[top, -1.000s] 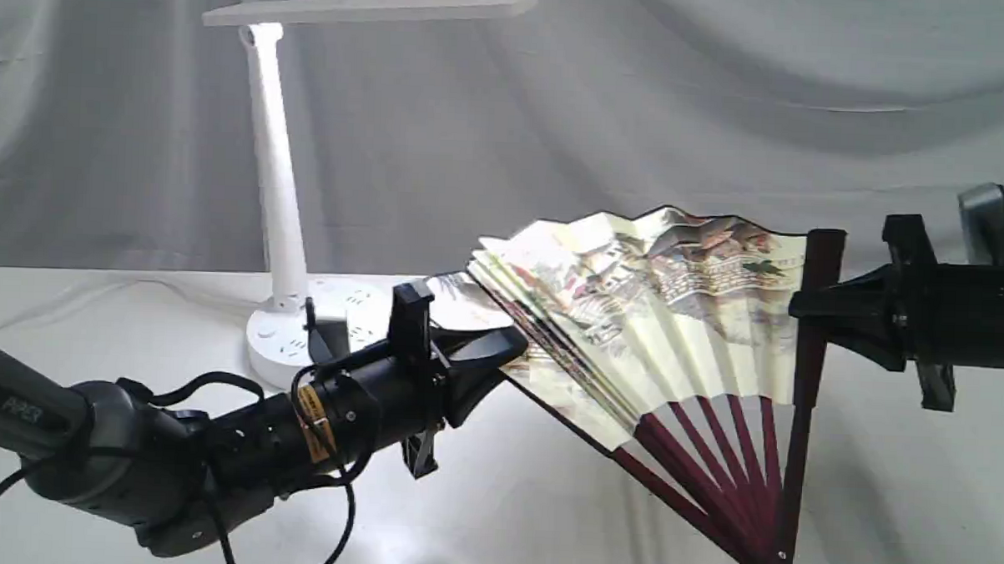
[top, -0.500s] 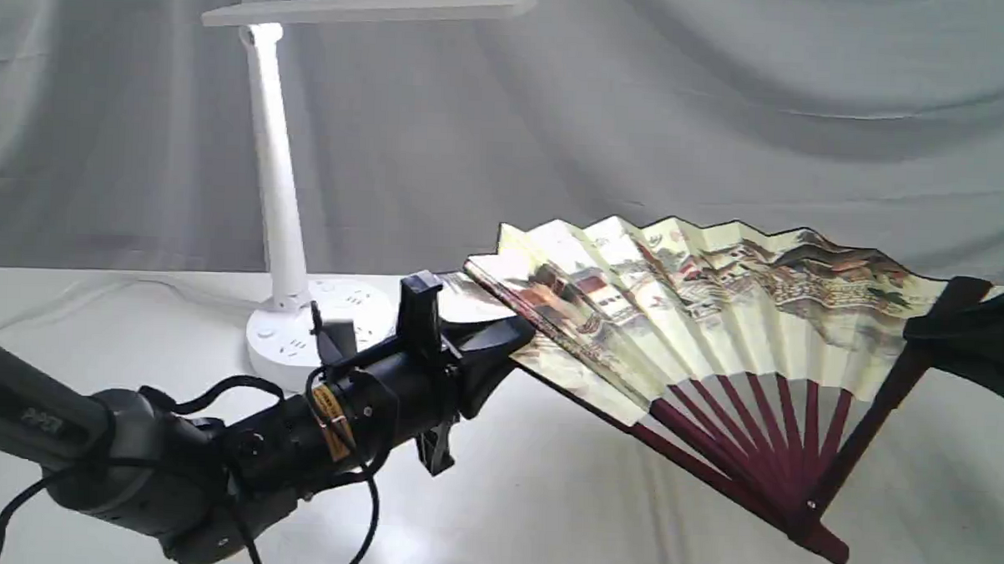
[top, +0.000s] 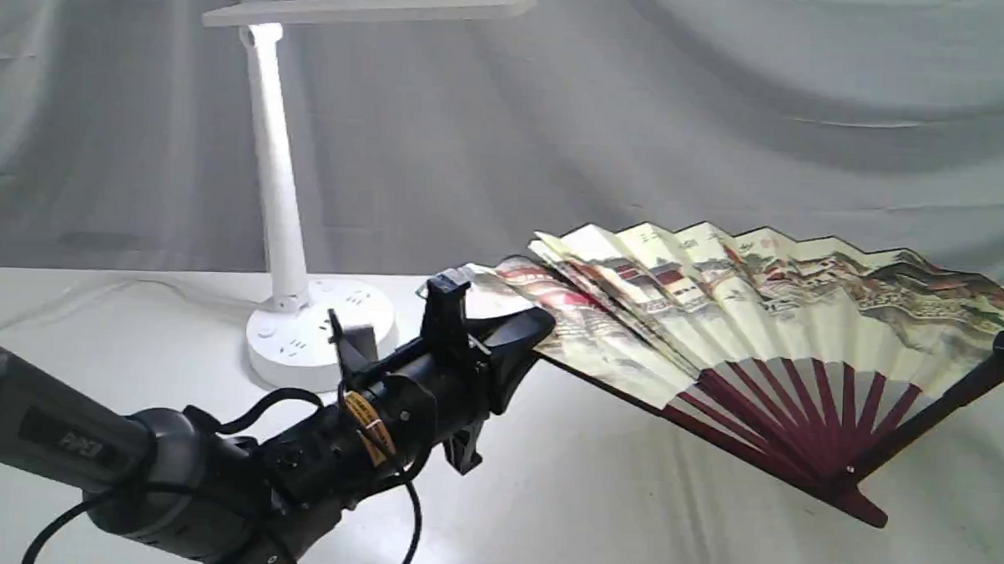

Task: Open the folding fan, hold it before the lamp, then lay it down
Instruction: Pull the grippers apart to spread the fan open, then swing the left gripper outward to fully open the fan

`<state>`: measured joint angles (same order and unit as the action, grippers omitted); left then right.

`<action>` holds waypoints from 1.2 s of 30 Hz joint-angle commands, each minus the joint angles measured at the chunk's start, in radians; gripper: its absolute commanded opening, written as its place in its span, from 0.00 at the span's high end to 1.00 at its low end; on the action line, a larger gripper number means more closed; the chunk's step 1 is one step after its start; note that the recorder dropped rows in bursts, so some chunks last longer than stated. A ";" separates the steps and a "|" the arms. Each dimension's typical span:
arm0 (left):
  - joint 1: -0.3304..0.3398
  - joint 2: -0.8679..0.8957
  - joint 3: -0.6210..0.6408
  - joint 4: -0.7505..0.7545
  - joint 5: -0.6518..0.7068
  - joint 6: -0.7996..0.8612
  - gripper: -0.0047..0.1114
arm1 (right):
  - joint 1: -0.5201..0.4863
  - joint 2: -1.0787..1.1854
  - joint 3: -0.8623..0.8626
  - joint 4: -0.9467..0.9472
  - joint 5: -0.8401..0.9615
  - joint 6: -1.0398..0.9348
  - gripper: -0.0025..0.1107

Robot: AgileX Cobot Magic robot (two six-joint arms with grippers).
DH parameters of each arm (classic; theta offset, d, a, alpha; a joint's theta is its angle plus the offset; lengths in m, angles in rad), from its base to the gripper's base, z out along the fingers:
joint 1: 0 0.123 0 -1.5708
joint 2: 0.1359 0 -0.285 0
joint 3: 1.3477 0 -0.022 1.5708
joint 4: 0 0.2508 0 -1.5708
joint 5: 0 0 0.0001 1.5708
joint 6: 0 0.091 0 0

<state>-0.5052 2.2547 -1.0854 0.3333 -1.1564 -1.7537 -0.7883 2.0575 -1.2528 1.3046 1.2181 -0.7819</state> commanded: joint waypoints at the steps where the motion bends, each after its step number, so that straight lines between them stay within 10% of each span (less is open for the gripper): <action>1: 0.013 -0.015 0.000 -0.145 -0.065 -0.017 0.96 | -0.044 -0.007 0.000 -0.125 -0.044 -0.059 0.98; 36: -0.058 -0.029 0.085 -0.483 -0.065 0.080 0.96 | -0.157 -0.007 0.000 -0.170 -0.084 0.039 0.98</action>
<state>-0.5935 2.2547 -1.0053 0.0054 -1.1449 -1.6509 -0.9123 2.0575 -1.2490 1.2096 1.2635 -0.6895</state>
